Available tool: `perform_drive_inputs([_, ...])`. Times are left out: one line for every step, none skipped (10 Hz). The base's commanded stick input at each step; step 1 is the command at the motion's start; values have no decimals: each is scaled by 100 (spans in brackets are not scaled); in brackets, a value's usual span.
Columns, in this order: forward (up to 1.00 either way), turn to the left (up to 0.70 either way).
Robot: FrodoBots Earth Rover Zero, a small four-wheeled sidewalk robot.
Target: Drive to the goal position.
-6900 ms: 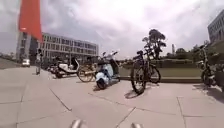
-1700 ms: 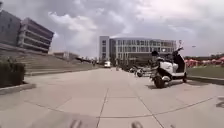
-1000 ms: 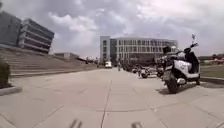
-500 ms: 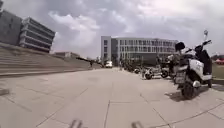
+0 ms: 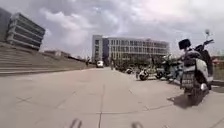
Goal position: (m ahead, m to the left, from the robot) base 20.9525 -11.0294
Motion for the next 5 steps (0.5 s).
perform_drive_inputs([85,0])
perform_drive_inputs([85,0])
perform_drive_inputs([85,0])
perform_drive_inputs([85,0])
perform_drive_inputs([85,0])
